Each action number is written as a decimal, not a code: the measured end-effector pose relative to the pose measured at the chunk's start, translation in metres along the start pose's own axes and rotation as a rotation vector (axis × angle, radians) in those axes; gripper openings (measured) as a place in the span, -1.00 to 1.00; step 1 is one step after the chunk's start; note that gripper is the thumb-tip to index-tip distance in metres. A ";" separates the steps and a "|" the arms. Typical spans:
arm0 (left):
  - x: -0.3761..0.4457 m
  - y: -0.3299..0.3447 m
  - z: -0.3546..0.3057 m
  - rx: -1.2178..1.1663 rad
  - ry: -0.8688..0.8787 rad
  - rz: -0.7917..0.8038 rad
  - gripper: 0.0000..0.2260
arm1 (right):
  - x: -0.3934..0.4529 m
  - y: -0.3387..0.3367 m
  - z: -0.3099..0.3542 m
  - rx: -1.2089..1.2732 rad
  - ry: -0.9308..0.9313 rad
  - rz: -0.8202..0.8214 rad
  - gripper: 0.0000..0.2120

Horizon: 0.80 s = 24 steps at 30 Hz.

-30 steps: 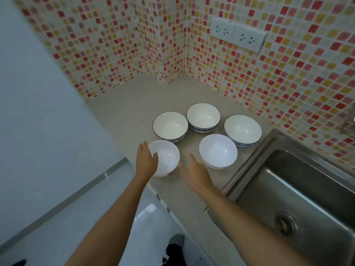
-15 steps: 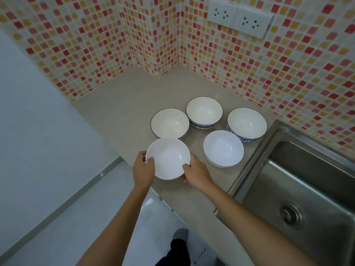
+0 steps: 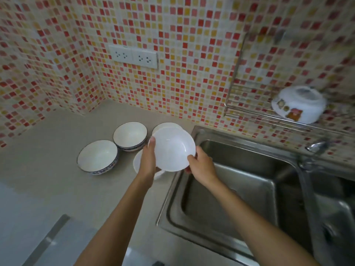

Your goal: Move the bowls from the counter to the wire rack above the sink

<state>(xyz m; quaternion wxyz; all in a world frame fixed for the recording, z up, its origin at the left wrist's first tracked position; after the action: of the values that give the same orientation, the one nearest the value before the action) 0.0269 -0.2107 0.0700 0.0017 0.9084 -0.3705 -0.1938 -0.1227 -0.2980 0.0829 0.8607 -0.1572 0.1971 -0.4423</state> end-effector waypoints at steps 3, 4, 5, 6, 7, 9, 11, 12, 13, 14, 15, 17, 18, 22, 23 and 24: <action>-0.012 0.056 -0.001 -0.035 -0.068 0.058 -0.35 | -0.008 -0.057 -0.010 0.046 -0.011 -0.083 -0.63; -0.017 0.074 -0.003 -0.047 -0.065 0.082 -0.38 | -0.011 -0.076 -0.012 0.063 -0.014 -0.110 -0.63; -0.021 0.092 -0.005 -0.060 -0.053 0.108 -0.45 | -0.015 -0.093 -0.013 0.071 -0.026 -0.138 -0.63; -0.025 0.108 -0.008 -0.068 -0.028 0.130 -0.52 | -0.019 -0.110 -0.013 0.068 -0.044 -0.164 -0.63; -0.028 0.123 -0.011 -0.072 -0.002 0.142 -0.59 | -0.023 -0.126 -0.012 0.052 -0.065 -0.192 -0.64; -0.034 0.149 -0.019 -0.079 0.043 0.159 -0.70 | -0.032 -0.161 -0.007 0.002 -0.122 -0.263 -0.67; -0.045 0.170 -0.037 -0.078 0.108 0.175 -0.66 | -0.040 -0.195 0.000 -0.015 -0.196 -0.333 -0.70; -0.046 0.177 -0.045 -0.081 0.142 0.174 -0.56 | -0.045 -0.212 0.005 0.007 -0.239 -0.370 -0.72; -0.047 0.183 -0.055 -0.083 0.186 0.175 -0.43 | -0.050 -0.229 0.010 0.034 -0.285 -0.420 -0.74; -0.051 0.191 -0.066 -0.086 0.237 0.195 -0.35 | -0.054 -0.246 0.014 0.044 -0.332 -0.481 -0.74; -0.058 0.202 -0.079 -0.063 0.305 0.230 -0.33 | -0.057 -0.263 0.018 0.028 -0.378 -0.551 -0.75; -0.074 0.221 -0.109 0.080 0.503 0.223 -0.48 | -0.060 -0.292 0.024 -0.081 -0.415 -0.676 -0.81; -0.081 0.230 -0.124 0.149 0.596 0.195 -0.55 | -0.057 -0.304 0.024 -0.160 -0.404 -0.711 -0.77; -0.084 0.271 -0.160 0.355 0.808 0.221 -0.49 | -0.026 -0.327 0.008 -0.400 -0.299 -0.665 -0.62; -0.079 0.280 -0.164 0.440 0.841 0.216 -0.47 | -0.020 -0.330 0.004 -0.462 -0.296 -0.661 -0.58; -0.072 0.287 -0.166 0.542 0.884 0.199 -0.45 | -0.014 -0.333 -0.001 -0.532 -0.285 -0.661 -0.54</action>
<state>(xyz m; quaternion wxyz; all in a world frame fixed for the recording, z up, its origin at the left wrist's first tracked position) -0.1548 -0.3939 0.2909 -0.0588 0.8317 -0.4557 0.3116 -0.3628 -0.4730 0.2333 0.6213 -0.4869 0.1228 -0.6015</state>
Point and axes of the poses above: each hand's wrist, its own x-axis towards the middle knuckle, its own y-axis out of the palm, z = x × y, the point moved 7 cm from there along x, towards the middle knuckle, and after that the axes turned 1 degree about x, right-handed, at the moved point
